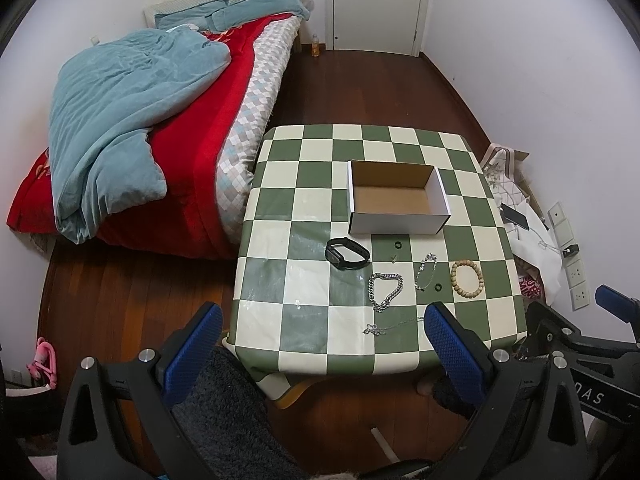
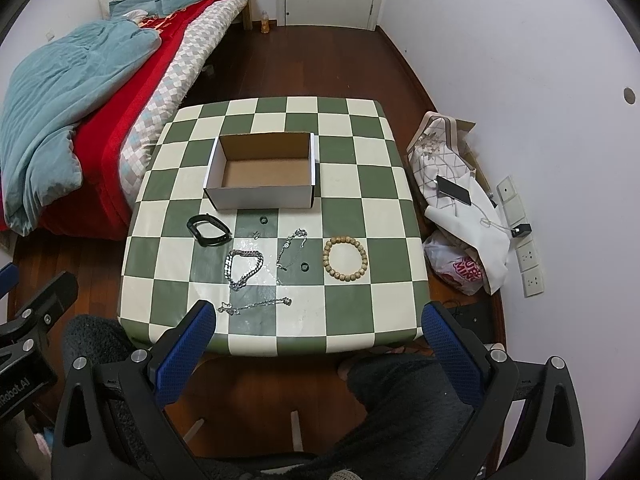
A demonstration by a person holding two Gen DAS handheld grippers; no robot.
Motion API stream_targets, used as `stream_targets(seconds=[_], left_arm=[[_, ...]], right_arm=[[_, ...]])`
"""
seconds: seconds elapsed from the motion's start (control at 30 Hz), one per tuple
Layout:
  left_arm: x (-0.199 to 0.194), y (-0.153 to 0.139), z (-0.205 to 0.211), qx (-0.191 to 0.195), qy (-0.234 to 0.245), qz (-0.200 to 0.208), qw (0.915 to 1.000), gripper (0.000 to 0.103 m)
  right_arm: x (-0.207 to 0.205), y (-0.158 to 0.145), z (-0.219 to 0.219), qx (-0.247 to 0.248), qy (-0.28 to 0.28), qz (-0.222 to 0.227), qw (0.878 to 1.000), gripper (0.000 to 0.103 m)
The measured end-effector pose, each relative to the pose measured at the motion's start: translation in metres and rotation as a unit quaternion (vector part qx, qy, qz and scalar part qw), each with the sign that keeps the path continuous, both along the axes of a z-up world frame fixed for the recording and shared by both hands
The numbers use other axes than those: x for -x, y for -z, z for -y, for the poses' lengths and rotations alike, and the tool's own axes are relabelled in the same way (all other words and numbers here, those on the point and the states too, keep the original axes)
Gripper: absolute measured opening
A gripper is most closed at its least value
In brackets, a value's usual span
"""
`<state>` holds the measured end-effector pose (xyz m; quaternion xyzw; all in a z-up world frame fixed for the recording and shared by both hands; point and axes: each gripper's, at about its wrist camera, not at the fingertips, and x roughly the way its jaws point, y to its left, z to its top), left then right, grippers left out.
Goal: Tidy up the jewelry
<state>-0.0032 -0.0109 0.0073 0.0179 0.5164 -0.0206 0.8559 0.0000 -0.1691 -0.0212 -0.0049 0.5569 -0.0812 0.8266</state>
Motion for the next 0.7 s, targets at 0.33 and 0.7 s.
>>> stream_targets(seconds=[0.33, 0.7], left_arm=[[0.002, -0.002, -0.001, 0.001, -0.001, 0.002, 1.0, 0.103], [0.002, -0.002, -0.001, 0.0, 0.0, 0.003, 1.0, 0.103]], right_arm=[[-0.003, -0.015, 0.0, 0.001, -0.001, 0.001, 1.0, 0.103], [-0.001, -0.014, 0.0, 0.001, 0.0, 0.003, 1.0, 0.103]])
